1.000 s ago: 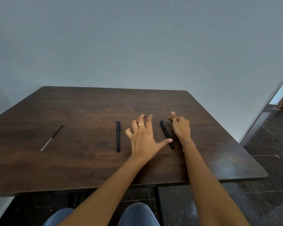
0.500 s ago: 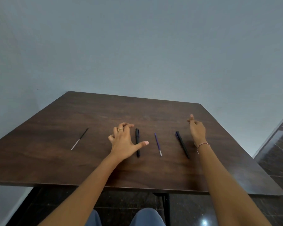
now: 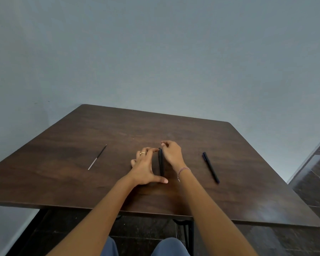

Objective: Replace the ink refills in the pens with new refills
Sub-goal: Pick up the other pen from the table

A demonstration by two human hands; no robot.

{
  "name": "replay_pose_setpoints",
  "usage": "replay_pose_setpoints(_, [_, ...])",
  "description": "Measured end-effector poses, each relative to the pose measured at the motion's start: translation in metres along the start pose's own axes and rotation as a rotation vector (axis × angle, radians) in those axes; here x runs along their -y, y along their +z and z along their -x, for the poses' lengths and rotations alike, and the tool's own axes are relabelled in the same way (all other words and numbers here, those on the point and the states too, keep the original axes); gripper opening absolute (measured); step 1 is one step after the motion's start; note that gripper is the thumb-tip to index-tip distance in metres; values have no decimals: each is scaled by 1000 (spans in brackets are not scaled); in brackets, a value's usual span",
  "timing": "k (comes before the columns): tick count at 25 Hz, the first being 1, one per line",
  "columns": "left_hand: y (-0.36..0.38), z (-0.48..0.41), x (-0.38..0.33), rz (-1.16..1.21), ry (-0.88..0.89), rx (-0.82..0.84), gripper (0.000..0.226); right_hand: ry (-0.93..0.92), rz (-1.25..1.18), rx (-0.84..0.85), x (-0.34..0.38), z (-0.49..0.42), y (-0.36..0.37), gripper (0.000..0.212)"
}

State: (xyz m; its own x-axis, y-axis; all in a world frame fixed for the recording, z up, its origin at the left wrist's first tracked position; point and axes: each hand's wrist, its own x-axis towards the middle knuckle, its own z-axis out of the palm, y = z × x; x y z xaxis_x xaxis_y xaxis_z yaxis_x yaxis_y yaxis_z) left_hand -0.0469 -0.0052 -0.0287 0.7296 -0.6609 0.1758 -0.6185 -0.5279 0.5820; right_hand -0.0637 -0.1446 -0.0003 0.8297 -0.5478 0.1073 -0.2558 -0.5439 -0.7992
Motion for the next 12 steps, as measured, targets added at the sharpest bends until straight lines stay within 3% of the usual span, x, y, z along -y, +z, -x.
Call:
replay_pose_setpoints(7, [1, 1, 3, 62, -1, -56, 105, -11, 192, 9, -5, 14, 19, 40])
replay_pose_setpoints(12, [2, 3, 4, 103, -7, -127, 97, 11, 169, -117, -5, 29, 25, 39])
